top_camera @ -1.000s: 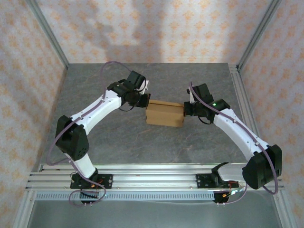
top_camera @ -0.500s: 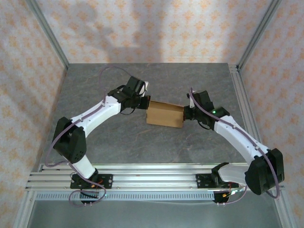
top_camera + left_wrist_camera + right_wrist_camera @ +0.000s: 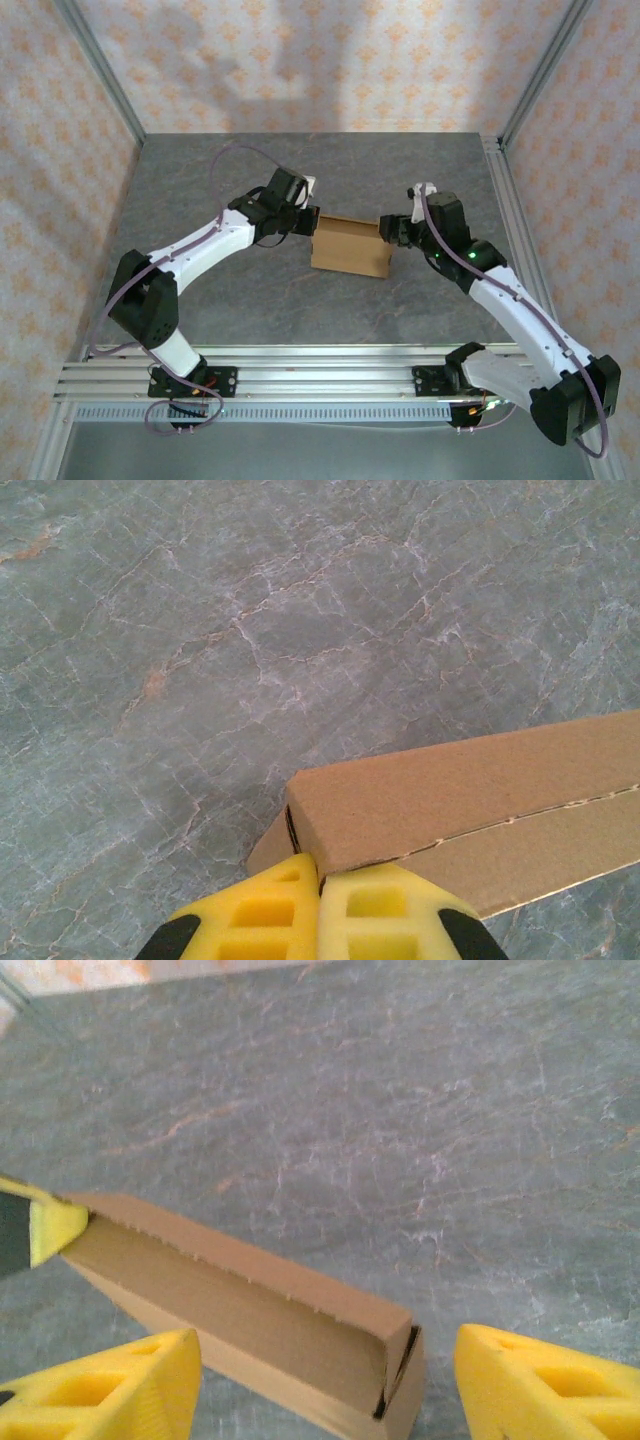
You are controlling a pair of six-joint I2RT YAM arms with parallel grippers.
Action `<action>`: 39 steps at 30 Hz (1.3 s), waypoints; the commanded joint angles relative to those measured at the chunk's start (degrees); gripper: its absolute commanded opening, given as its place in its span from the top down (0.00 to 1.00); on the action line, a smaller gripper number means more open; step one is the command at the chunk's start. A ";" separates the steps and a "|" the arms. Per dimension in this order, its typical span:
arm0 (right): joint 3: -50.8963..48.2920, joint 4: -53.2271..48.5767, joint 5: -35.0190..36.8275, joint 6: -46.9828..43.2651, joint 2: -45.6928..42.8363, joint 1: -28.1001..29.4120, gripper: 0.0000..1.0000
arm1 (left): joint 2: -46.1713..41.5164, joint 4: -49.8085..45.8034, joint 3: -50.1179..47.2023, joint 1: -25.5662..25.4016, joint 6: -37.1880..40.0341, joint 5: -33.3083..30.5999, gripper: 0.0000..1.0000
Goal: Fold the paper box
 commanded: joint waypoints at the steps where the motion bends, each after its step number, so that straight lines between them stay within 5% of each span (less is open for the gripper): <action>1: 0.59 2.73 6.49 6.78 0.85 0.24 0.33 | 0.31 -5.45 -2.61 -0.73 0.72 -0.67 1.00; 8: 4.73 -5.06 14.53 20.97 6.63 -0.67 0.37 | -0.78 -4.12 -3.91 -1.16 1.26 -1.08 1.00; 21: 0.03 1.41 2.01 31.16 9.46 -2.61 0.43 | -4.75 5.45 -10.74 -3.80 -1.61 -7.98 1.00; 28: -2.53 4.60 1.50 33.91 7.71 -1.80 0.44 | -8.07 15.55 -17.89 -6.85 -1.45 -16.61 1.00; 39: -10.34 11.67 1.53 39.10 6.48 0.80 0.57 | -7.76 19.51 -21.48 -9.07 -1.73 -20.82 1.00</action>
